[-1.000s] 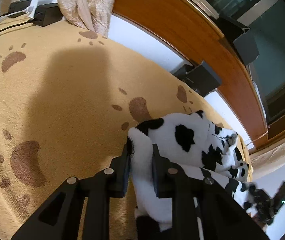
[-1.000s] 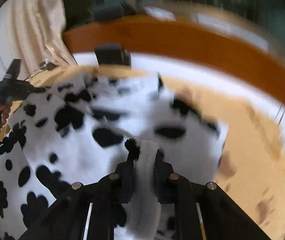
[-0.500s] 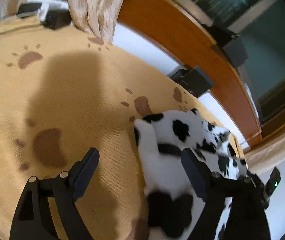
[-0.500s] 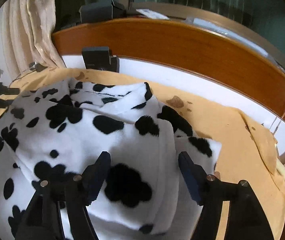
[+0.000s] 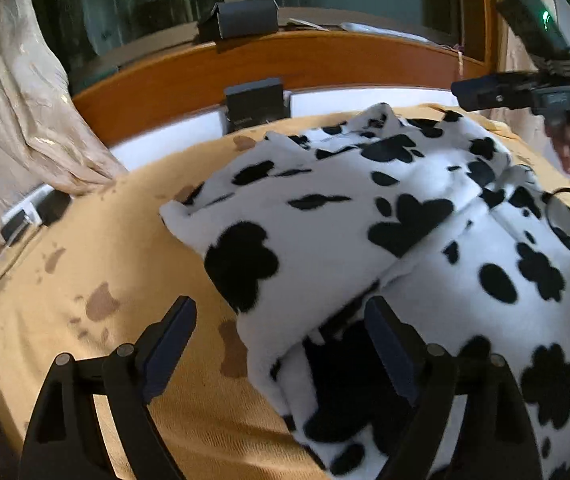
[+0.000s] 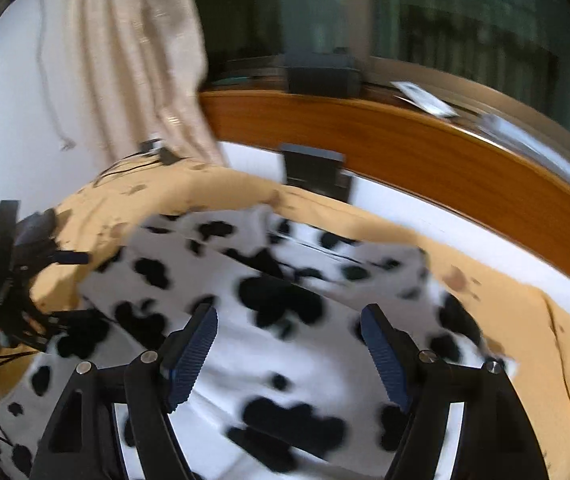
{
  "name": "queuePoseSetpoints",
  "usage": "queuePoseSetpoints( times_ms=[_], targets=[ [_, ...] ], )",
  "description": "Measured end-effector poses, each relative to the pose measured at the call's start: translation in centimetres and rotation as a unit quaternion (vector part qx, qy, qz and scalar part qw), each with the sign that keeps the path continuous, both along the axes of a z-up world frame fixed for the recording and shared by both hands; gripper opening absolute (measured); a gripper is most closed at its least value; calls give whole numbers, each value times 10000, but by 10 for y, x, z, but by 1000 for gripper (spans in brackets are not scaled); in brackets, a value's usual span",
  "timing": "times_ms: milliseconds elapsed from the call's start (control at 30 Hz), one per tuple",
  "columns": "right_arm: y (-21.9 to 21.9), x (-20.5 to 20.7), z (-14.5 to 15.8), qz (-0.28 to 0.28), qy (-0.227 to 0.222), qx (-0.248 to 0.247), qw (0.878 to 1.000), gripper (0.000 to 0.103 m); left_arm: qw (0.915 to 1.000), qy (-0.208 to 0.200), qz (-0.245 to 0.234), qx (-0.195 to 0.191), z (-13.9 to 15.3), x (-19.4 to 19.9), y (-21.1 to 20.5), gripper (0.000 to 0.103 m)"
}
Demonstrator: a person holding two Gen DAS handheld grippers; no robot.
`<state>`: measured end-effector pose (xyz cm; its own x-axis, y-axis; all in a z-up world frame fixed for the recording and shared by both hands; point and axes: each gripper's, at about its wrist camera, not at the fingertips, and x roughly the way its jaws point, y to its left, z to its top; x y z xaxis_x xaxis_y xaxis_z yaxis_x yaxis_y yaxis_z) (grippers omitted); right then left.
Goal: Fold clothes
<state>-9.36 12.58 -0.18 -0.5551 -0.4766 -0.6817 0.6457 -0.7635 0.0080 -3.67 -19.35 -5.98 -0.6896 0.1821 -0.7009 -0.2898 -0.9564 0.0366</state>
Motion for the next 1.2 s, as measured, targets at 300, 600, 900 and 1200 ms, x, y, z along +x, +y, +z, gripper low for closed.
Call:
queuePoseSetpoints(
  times_ms=[300, 600, 900, 1200],
  targets=[
    [-81, -20, 1, 802, -420, 72, 9959, 76, 9974, -185, -60, 696, -8, 15, -18, 14],
    [-198, -70, -30, 1845, -1517, -179, 9709, 76, 9950, -209, -215, 949, -4, 37, -30, 12],
    [-278, -74, -79, 2143, -1304, 1067, 9621, 17, 9936, -276, -112, 1090, -8, 33, -33, 12],
    [-277, -97, -43, 1761, -964, 290, 9792, 11, 9925, -313, 164, 1173, -10, 31, -38, 18]
  ],
)
